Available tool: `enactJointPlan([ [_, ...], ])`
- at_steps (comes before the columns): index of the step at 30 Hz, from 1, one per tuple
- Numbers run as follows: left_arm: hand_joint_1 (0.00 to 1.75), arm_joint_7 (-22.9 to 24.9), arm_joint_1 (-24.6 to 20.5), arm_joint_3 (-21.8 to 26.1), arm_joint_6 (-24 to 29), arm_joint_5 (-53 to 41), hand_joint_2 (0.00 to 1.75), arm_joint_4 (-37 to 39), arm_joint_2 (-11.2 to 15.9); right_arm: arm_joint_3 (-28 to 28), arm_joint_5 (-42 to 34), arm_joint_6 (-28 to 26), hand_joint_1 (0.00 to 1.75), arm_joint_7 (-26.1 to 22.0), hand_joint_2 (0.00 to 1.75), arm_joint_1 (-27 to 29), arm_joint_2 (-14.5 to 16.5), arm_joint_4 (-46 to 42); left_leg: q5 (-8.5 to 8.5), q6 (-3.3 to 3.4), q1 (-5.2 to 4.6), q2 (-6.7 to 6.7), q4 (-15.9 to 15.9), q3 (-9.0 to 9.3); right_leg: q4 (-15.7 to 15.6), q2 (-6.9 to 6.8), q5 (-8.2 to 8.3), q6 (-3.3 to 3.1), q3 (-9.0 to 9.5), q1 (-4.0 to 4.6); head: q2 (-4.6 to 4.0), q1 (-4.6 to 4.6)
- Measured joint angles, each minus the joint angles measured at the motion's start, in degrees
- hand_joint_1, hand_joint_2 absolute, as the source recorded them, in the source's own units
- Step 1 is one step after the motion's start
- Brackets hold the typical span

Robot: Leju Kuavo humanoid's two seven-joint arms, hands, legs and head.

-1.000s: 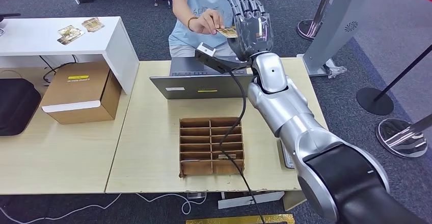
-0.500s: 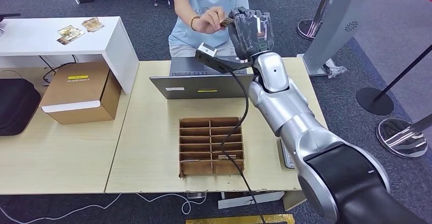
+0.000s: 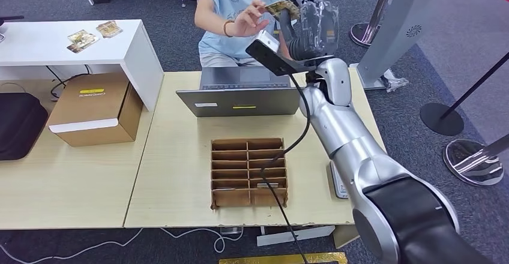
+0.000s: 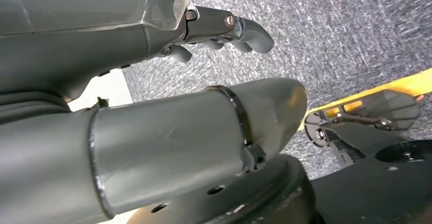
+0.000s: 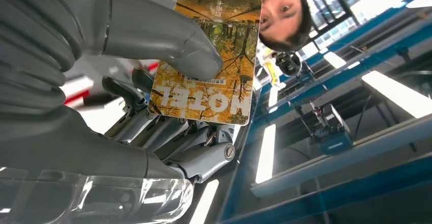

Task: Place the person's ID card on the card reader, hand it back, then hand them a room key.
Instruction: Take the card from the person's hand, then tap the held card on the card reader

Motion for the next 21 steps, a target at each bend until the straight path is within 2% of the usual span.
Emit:
enactJointPlan([
  [4, 0.00, 0.01, 0.41, 0.52, -0.08, 0.72, 0.00, -0.01, 0.09, -1.44, -16.58, 7.39, 1.75, -2.60, 0.00, 5.04, -2.18, -9.49, 0.00, 0.00, -0.01, -0.04, 0.00, -0.02, -0.02, -0.05, 0.00, 0.00, 0.00, 0.00, 0.00, 0.01],
  [6, 0.00, 0.01, 0.56, 0.74, -0.08, 0.95, 0.00, -0.01, 0.18, -2.19, -22.43, 10.37, 1.75, -3.12, 0.00, 7.40, -3.84, -13.98, 0.00, 0.01, -0.01, -0.04, 0.00, -0.03, -0.03, -0.04, 0.00, 0.01, 0.00, -0.01, 0.00, 0.00],
  [10, 0.00, 0.00, 0.75, 1.38, -0.08, 1.37, 0.00, -0.01, 0.30, -4.57, -32.67, 15.76, 1.75, -4.31, 1.75, 11.22, -8.18, -21.42, -0.01, 0.01, -0.02, -0.05, 0.02, -0.04, -0.06, -0.05, 0.00, 0.01, 0.00, -0.02, 0.00, -0.01],
  [15, 0.00, 0.05, 1.15, 2.20, -0.08, 1.53, 0.00, -0.01, 0.43, -8.45, -40.63, 21.51, 1.75, -4.29, 1.75, 14.34, -14.63, -25.97, -0.05, 0.06, -0.03, -0.06, 0.03, -0.06, -0.10, -0.06, 0.00, 0.01, 0.00, -0.02, 0.00, -0.01],
  [21, 0.00, 0.07, 1.40, 3.20, 0.20, 2.27, 0.00, -0.01, 0.50, -12.95, -47.02, 29.70, 1.75, -2.42, 1.75, 17.15, -23.13, -25.57, -0.08, 0.11, -0.03, -0.12, 0.04, -0.09, -0.13, -0.13, 0.00, 0.02, 0.01, -0.02, 0.00, -0.01],
])
